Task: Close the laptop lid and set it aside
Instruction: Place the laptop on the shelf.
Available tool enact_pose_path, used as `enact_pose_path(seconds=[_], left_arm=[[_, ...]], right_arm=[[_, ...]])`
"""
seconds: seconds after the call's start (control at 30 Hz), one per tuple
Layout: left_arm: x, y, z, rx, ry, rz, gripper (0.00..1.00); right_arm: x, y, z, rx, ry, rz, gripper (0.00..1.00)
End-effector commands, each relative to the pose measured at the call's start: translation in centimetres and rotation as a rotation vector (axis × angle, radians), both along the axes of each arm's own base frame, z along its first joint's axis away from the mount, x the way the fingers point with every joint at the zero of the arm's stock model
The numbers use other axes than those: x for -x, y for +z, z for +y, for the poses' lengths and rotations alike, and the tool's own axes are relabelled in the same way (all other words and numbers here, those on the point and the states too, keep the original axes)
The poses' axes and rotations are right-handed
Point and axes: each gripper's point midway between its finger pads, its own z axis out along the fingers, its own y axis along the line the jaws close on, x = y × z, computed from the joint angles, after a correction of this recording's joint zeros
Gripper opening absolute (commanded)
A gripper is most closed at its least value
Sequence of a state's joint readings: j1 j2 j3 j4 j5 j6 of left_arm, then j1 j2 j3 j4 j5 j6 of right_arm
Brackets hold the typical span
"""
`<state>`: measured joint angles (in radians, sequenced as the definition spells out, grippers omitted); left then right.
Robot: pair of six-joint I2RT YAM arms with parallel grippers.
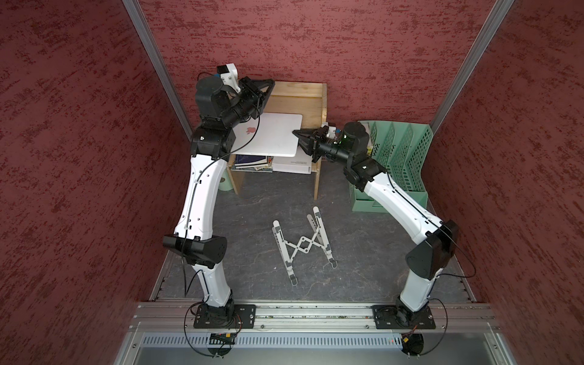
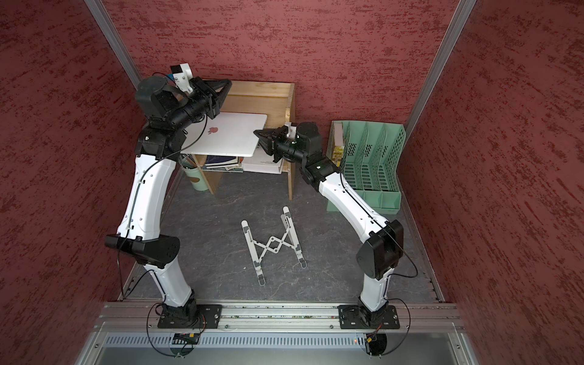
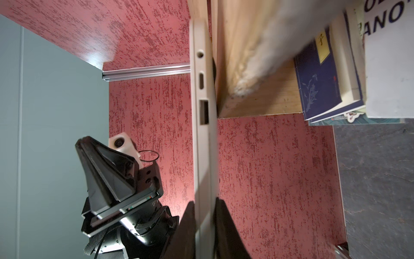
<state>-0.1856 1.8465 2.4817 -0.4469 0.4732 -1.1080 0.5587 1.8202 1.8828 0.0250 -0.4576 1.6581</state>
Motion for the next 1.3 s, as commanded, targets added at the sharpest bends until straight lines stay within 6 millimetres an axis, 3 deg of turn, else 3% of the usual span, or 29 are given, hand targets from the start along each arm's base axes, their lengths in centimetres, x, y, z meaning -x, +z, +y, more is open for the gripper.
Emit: enact_pose_path(seconds=[0.0,0.1,0.27,0.47,0.7,0.83,1.0,1.27], left_arm=[[2.8,-0.2,0.3,-0.123,0.009,0.009,0.37],[5.8,-0.7,1.6,-0.200,0.053,0.046,0.58],[11.1,-3.0,3.9,-0.337,0.119,0.150,0.74],[17.3,-4.0,5.8,-0.369,0.125,0.219,0.77],[21.9,-8.2,6.8,-0.404,0.095,0.422,0.79],[22.1,-10.6,7.3,-0.397,0.124,0.472,0.82],[19.5,-13.4,7.7,-0.305,0.205,0.460,0.83],[14.4,-11.6,8.7,-0.169,0.357,0.261,0.80]], right_arm=[[-0.1,4.2,-1.8,-0.119,-0.095,-0.068,0.00],[-0.3,4.1,-1.9,-0.119,-0.104,-0.066,0.00],[-0.5,3.9,-1.8,-0.127,-0.107,-0.053,0.00],[-0.6,3.7,-2.0,-0.121,-0.117,-0.050,0.00],[-0.8,3.5,-1.9,-0.129,-0.118,-0.041,0.00],[-0.8,3.6,-1.8,-0.137,-0.112,-0.042,0.00],[-0.8,3.7,-1.9,-0.135,-0.111,-0.045,0.00],[-0.7,4.0,-1.9,-0.141,-0.111,-0.049,0.00]])
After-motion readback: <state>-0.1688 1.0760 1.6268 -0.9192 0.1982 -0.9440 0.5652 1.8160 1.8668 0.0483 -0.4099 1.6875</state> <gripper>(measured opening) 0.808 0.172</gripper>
